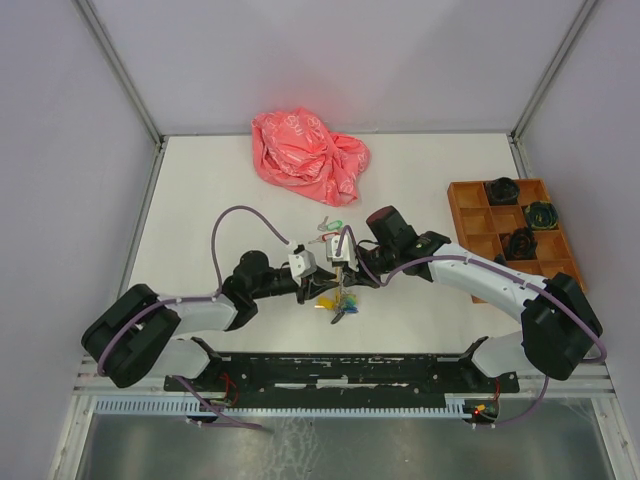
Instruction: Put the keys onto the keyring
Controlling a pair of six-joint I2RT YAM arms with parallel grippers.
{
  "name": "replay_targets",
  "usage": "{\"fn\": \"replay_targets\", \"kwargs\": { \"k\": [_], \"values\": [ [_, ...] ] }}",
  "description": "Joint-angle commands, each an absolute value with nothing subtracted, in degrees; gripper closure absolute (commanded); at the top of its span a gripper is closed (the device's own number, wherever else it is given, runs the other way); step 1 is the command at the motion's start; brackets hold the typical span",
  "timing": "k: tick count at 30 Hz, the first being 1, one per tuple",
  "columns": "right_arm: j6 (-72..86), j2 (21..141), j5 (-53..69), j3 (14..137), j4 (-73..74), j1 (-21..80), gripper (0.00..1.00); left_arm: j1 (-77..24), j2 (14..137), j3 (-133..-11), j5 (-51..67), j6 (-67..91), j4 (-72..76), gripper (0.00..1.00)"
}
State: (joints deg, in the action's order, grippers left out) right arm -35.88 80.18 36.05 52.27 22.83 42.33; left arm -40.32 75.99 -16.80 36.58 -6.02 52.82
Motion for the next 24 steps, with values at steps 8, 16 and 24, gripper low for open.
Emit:
{"fn": "replay_targets", "kwargs": {
  "k": [8, 16, 24],
  "values": [
    [-36.3, 78.3, 38.3, 55.2, 20.5, 42.8, 0.99, -40.3, 78.4, -19.7, 40.0, -4.6, 54.4, 0.73],
    [-36.0, 78.0, 38.6, 55.1, 20.0, 42.9, 0.99, -40.3, 79.3, -20.5, 40.2, -4.7, 53.3, 0.8],
    [-35.4, 77.9, 39.4, 55.0, 19.1, 42.9, 0.99, -40.3, 79.7, -21.0, 39.8, -4.9, 52.4, 0.86]
  ]
}}
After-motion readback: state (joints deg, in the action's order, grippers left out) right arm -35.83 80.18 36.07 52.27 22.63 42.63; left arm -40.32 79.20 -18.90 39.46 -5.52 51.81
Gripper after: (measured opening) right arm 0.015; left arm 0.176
